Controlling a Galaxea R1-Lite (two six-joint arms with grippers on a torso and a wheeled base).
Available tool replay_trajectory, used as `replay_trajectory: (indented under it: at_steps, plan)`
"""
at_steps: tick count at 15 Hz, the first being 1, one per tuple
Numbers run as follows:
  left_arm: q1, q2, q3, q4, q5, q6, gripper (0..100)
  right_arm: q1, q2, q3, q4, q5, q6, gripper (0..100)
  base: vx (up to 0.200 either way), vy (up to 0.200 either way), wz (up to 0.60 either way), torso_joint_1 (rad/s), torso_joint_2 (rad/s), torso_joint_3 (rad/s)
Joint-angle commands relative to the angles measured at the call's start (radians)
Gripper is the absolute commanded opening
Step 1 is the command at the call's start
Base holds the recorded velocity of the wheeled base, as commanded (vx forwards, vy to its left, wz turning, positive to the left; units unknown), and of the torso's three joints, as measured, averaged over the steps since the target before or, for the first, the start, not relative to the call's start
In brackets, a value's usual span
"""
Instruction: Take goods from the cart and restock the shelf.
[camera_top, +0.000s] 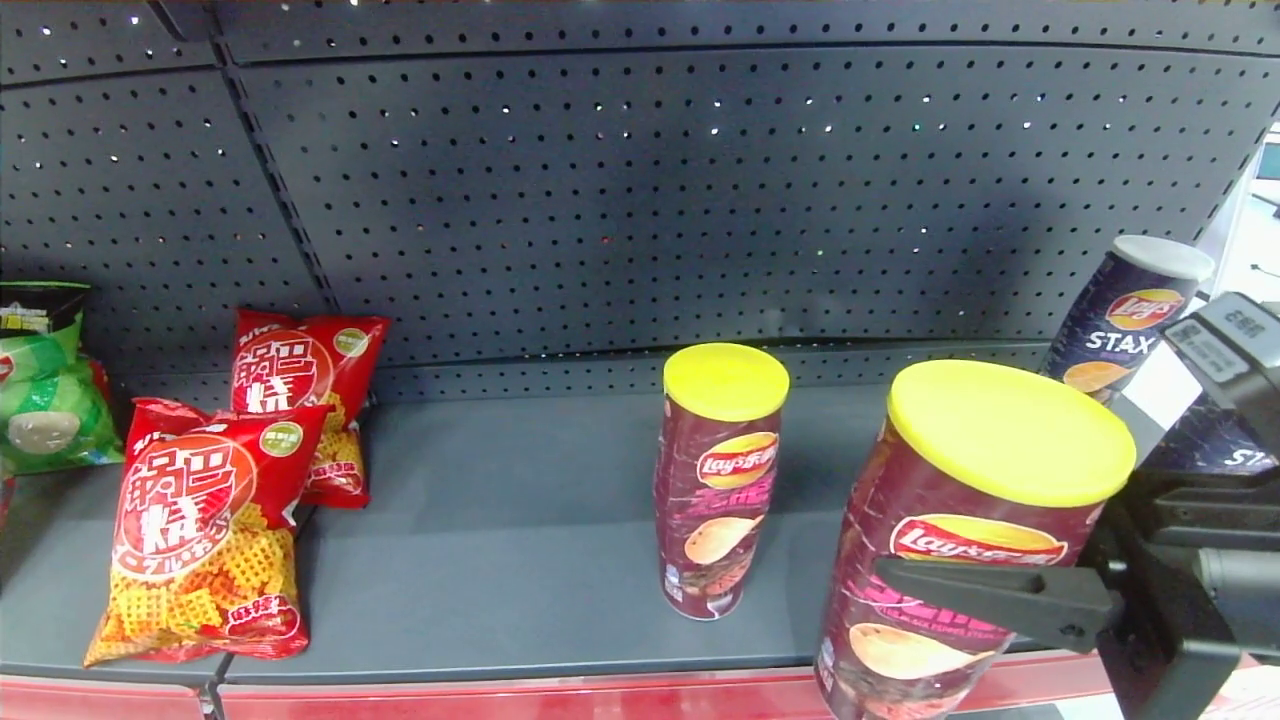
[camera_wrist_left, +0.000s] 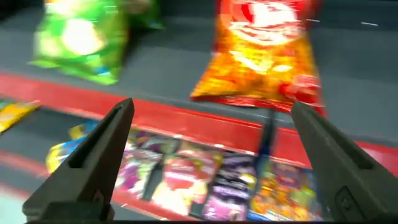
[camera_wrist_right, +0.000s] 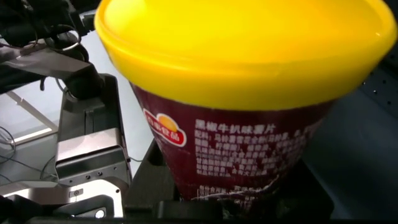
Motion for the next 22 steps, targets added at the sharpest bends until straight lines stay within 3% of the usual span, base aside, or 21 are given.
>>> replay_trajectory:
  at_steps: [1, 3, 4, 5, 6, 7, 11, 14, 15, 16, 17, 18, 20, 22]
  plan:
    - [-0.071, 0.003, -0.001, 0.003, -0.011, -0.004, 100, 0.001, 0.000, 0.001, 0.000, 0.001, 0.000, 0, 0.000, 0.000, 0.00, 0.000, 0.00, 0.000]
    - [-0.080, 0.044, -0.001, 0.003, -0.013, -0.002, 100, 0.002, -0.006, 0.010, 0.000, 0.001, 0.000, 0, 0.000, 0.000, 0.00, 0.000, 0.00, 0.000]
    - [-0.126, 0.104, 0.000, 0.001, -0.013, 0.003, 100, 0.001, -0.010, 0.014, 0.000, -0.001, 0.000, 0, 0.000, 0.000, 0.00, 0.000, 0.00, 0.000]
    - [-0.246, 0.121, 0.000, 0.001, -0.011, -0.004, 100, 0.001, -0.019, 0.015, 0.000, -0.001, 0.001, 0, 0.000, 0.000, 0.00, 0.000, 0.00, 0.000]
    - [-0.317, 0.109, 0.000, 0.000, -0.010, -0.011, 100, 0.001, -0.022, 0.015, 0.000, -0.001, 0.006, 0, 0.000, 0.000, 0.00, 0.000, 0.00, 0.000]
    - [-0.340, 0.072, 0.000, 0.000, -0.005, -0.014, 100, 0.001, -0.022, 0.015, 0.000, -0.001, 0.007, 0, 0.000, 0.000, 0.00, 0.000, 0.00, 0.000]
    - [-0.346, 0.072, 0.000, 0.000, 0.024, -0.023, 100, -0.027, -0.036, 0.030, 0.000, -0.002, 0.009, 0, 0.000, 0.000, 0.00, 0.000, 0.00, 0.000]
    - [-0.389, 0.063, 0.000, -0.003, 0.016, -0.028, 100, -0.028, -0.039, 0.044, 0.000, -0.002, 0.009, 0, 0.000, 0.000, 0.00, 0.000, 0.00, 0.000]
    - [-0.372, 0.072, 0.000, -0.003, 0.019, -0.028, 100, -0.028, -0.039, 0.046, 0.000, -0.002, 0.009, 0, 0.000, 0.000, 0.00, 0.000, 0.00, 0.000]
    - [-0.295, 0.110, 0.002, -0.003, 0.018, -0.017, 100, -0.028, -0.037, 0.044, 0.000, -0.002, 0.009, 0, 0.000, 0.000, 0.00, 0.000, 0.00, 0.000]
    - [-0.315, 0.090, 0.002, -0.005, 0.013, 0.006, 100, -0.028, -0.036, 0.044, 0.000, -0.002, 0.009, 0, 0.000, 0.000, 0.00, 0.000, 0.00, 0.000]
    - [-0.343, 0.066, 0.002, -0.005, 0.021, 0.003, 100, -0.028, -0.037, 0.044, 0.000, -0.002, 0.009, 0, 0.000, 0.000, 0.00, 0.000, 0.00, 0.000]
    - [-0.343, 0.066, 0.003, -0.005, 0.079, -0.036, 100, -0.030, -0.042, 0.047, 0.000, -0.002, 0.009, 0, 0.000, 0.000, 0.00, 0.000, 0.00, 0.000]
    - [-0.341, 0.066, 0.003, -0.006, 0.085, -0.039, 100, -0.030, -0.046, 0.056, 0.000, -0.002, 0.009, 0, 0.000, 0.000, 0.00, 0.000, 0.00, 0.000]
